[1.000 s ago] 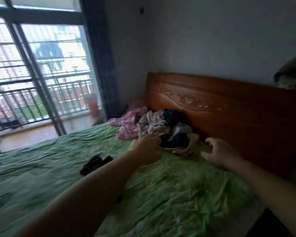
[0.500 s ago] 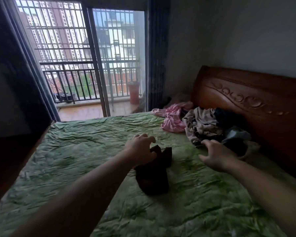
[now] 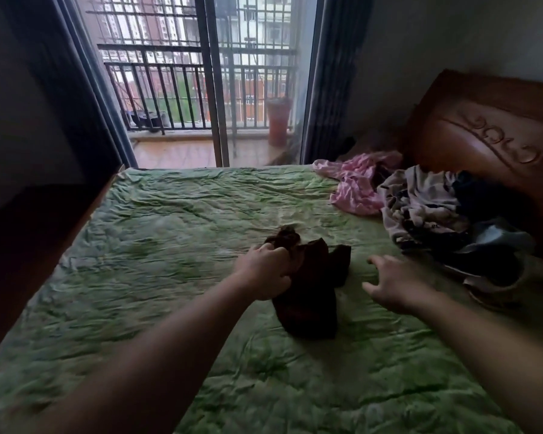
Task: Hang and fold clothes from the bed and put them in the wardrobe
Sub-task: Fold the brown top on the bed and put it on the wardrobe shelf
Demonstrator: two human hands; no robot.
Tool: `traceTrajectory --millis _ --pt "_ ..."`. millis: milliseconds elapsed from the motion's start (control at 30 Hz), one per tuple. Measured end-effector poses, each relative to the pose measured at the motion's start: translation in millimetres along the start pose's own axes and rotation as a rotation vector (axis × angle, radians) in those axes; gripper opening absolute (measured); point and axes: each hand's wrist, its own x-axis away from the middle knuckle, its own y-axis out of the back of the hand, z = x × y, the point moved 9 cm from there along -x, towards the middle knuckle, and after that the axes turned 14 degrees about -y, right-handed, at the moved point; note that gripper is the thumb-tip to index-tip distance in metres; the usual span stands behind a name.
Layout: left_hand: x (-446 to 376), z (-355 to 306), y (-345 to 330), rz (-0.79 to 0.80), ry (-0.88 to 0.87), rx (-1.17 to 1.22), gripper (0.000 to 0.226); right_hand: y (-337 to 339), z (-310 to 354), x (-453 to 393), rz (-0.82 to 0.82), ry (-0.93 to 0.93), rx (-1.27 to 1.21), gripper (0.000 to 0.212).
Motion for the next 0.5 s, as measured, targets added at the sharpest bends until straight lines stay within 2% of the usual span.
traceTrajectory --millis 167,500 --pt "-37 14 -51 0.019 0.099 0.029 0.058 -44 -3 -75 0.091 0.039 -0.028 0.064" --pt "-96 39 -205 0.179 0.242 0.125 0.067 -187 -17 -175 0.316 0.023 0.000 0.070"
